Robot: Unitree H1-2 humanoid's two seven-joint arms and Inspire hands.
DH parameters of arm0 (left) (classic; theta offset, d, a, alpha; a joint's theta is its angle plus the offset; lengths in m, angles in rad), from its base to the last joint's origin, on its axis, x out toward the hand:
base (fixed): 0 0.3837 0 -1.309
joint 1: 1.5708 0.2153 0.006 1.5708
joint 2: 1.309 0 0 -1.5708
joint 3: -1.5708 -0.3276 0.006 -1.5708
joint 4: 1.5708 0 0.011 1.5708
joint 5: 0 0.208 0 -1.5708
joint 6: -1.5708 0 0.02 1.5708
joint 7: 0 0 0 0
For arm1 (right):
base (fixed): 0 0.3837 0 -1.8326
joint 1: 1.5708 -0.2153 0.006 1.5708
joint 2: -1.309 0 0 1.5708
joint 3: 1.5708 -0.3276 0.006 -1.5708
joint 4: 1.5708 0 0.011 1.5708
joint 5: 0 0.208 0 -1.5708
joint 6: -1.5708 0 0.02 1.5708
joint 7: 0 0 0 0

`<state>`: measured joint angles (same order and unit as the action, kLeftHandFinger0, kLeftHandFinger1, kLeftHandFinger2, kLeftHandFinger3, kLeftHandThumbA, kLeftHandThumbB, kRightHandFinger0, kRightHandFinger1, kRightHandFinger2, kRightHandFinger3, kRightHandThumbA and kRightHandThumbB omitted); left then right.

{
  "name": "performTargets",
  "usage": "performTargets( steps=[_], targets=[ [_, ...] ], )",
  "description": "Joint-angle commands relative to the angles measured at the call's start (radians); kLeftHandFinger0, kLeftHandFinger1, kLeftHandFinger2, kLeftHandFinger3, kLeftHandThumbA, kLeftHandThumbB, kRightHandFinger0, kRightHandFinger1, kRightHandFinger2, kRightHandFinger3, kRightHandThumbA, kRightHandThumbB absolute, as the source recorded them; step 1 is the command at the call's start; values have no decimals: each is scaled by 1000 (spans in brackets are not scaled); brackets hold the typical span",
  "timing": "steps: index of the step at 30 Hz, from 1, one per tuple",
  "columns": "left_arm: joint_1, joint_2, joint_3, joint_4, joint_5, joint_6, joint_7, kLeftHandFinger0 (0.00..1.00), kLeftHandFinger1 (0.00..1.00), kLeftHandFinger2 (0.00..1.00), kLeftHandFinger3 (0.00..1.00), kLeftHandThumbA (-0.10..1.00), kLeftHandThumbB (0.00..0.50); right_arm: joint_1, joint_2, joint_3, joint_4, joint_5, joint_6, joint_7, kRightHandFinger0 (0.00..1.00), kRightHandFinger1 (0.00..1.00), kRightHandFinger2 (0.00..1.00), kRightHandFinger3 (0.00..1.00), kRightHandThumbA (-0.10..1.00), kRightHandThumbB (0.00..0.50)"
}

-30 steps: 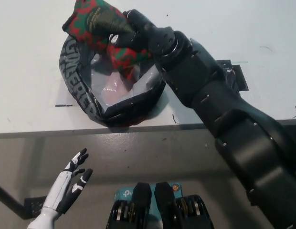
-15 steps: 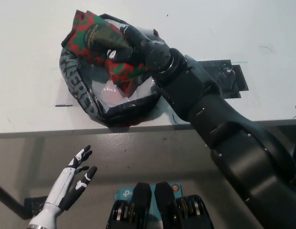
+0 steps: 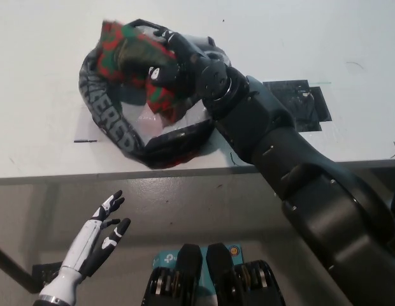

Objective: The robot uses its right hand to pick up a bag of coffee beans and puts it in the black plastic bag, then the robot grabs the top of the bag and lifts it.

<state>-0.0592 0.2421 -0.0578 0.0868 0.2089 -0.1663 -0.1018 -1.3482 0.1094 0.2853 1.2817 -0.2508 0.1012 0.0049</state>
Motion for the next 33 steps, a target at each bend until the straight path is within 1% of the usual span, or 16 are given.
performTargets(
  steps=[1, 2, 3, 4, 6, 7, 11, 14, 18, 21, 22, 24, 25, 28, 30, 33],
  targets=[
    [-17, 17, 6, -10, -8, 0, -5, 881, 1000, 1000, 1000, 940, 182, -62, -14, 4, -33, -19, -60, -23, 984, 1000, 1000, 1000, 549, 262],
    [-18, 17, 6, -12, -6, 4, -4, 881, 1000, 1000, 1000, 942, 182, -64, -15, 6, -30, -20, -49, -12, 1000, 1000, 1000, 1000, 590, 278],
    [-18, 17, 6, -13, -5, 6, -4, 880, 1000, 1000, 1000, 955, 184, -68, -18, 25, -31, -36, -29, 20, 1000, 1000, 1000, 1000, 732, 288],
    [-20, 17, 7, -13, -7, 6, -4, 880, 1000, 1000, 1000, 955, 184, -72, -21, 39, -33, -47, -16, 46, 1000, 1000, 1000, 1000, 764, 302],
    [-25, 18, 6, -3, -4, -3, -2, 876, 1000, 1000, 1000, 958, 195, -71, -25, 54, -41, -55, 3, 75, 1000, 1000, 1000, 1000, 795, 345],
    [-25, 18, 5, -6, -4, 0, -4, 877, 1000, 1000, 1000, 960, 193, -67, -28, 62, -46, -60, 2, 85, 1000, 1000, 1000, 1000, 821, 381],
    [-28, 19, 3, -9, 5, 5, -2, 874, 1000, 1000, 1000, 973, 193, -59, -34, 67, -57, -56, -4, 101, 1000, 1000, 1000, 1000, 853, 407],
    [-32, 21, 1, -6, 8, 1, -2, 869, 1000, 1000, 1000, 977, 182, -65, -43, 81, -62, -71, -1, 100, 1000, 1000, 1000, 1000, 929, 405],
    [-32, 20, 2, -10, 2, 5, -5, 867, 1000, 1000, 1000, 971, 175, -78, -61, 86, -83, -79, -11, 83, 1000, 1000, 1000, 1000, 996, 362],
    [-32, 24, -1, -8, 1, -7, -10, 867, 1000, 1000, 1000, 969, 169, -88, -82, 53, -140, -62, -30, 42, 1000, 1000, 1000, 1000, 1000, 345],
    [-33, 25, -1, -1, 1, -15, -7, 862, 1000, 1000, 1000, 972, 176, -94, -95, 52, -176, -77, -34, 10, 1000, 1000, 1000, 1000, 1000, 364],
    [-31, 25, 0, -1, 3, -15, -5, 857, 1000, 1000, 1000, 976, 188, -99, -106, 30, -227, -77, -39, -35, 1000, 1000, 1000, 1000, 1000, 365],
    [-32, 26, -1, 3, 4, -21, -4, 856, 1000, 1000, 1000, 989, 197, -100, -114, 5, -266, -68, -61, -64, 1000, 1000, 1000, 1000, 1000, 337],
    [-36, 27, -2, 10, 3, -30, -4, 859, 1000, 1000, 1000, 992, 195, -115, -134, -19, -320, -80, -111, -129, 1000, 1000, 1000, 1000, 1000, 346],
    [-37, 28, -2, 14, -1, -32, -6, 863, 1000, 1000, 1000, 992, 198, -129, -151, -40, -378, -81, -108, -130, 1000, 1000, 1000, 1000, 1000, 337],
    [-35, 27, -3, 14, 6, -32, -2, 865, 1000, 1000, 1000, 995, 191, -134, -174, -52, -455, -94, -91, -132, 1000, 1000, 1000, 1000, 1000, 366]
  ],
)
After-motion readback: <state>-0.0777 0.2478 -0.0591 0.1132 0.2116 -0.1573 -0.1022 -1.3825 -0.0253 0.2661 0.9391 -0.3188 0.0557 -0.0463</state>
